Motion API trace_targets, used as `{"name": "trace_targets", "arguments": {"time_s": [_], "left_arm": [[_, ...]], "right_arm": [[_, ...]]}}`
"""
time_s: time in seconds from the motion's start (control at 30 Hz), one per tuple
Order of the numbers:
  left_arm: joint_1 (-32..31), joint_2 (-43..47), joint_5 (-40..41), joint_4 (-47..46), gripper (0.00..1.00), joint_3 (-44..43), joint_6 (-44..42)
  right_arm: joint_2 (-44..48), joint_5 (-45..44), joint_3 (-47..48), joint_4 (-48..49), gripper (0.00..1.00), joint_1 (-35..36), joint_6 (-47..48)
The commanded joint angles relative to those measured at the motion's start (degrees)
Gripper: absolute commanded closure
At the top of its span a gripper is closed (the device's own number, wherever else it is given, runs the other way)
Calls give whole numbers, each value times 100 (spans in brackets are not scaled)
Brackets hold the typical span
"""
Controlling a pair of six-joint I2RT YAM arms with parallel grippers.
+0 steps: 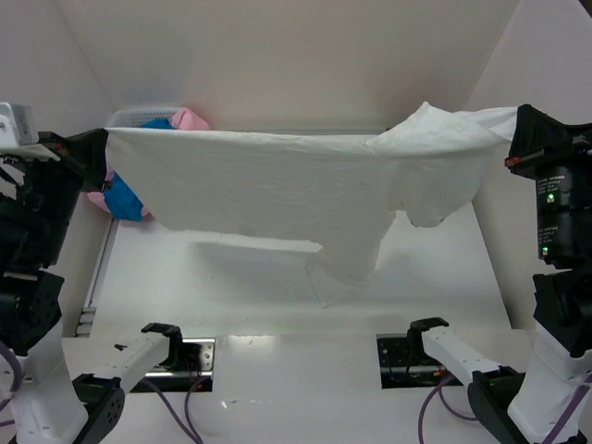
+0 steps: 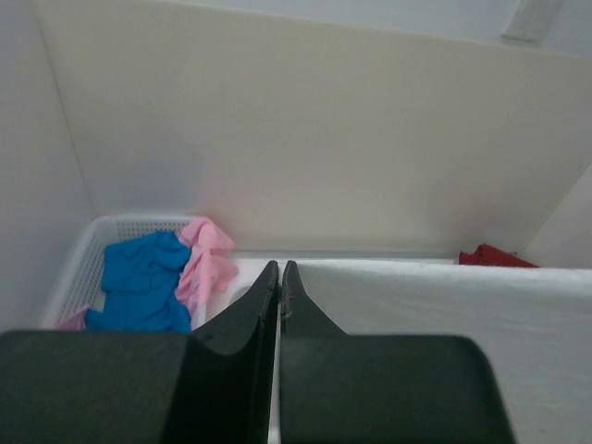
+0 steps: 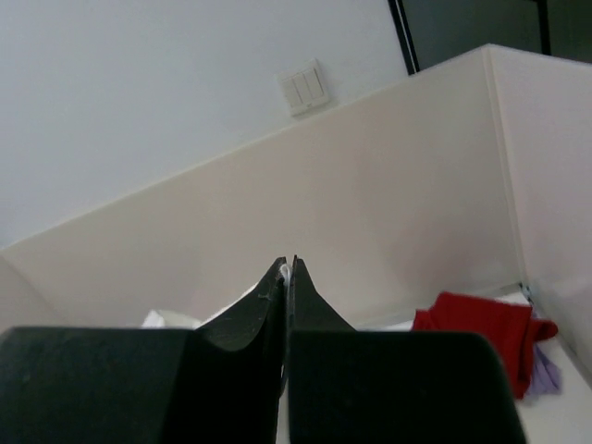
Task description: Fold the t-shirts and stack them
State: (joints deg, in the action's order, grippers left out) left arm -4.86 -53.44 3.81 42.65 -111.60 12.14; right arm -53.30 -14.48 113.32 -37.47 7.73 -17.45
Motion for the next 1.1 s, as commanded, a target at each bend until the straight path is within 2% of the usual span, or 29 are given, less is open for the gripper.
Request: {"name": "trace_targets", "arguments": {"time_s": [0.0,0.17,0.3,0.57,0.9,1.07], "left_arm": [[-154,990,511,242,100,15,-63],[-402,1266,1013,314,100,-254,-1],[-507,1192,1174,-6,100,130,-72],[-507,250,947,-1247,100,1939,24],[-507,-1105,905,-2318,100,3056,34],[-507,-1628,884,-2636,100,3588,86]], "right_arm": [[785,31,259,-270,100,-43,-108],[666,139,832,-309,100,-93,-109],[344,86,832,-244,100,-96,-60],[-402,-24,-1117,474,100,-96,14],[-1263,-222,-2946,1644,100,-96,-147],[-1847,-186,-3488,2225,100,-96,-206]]}}
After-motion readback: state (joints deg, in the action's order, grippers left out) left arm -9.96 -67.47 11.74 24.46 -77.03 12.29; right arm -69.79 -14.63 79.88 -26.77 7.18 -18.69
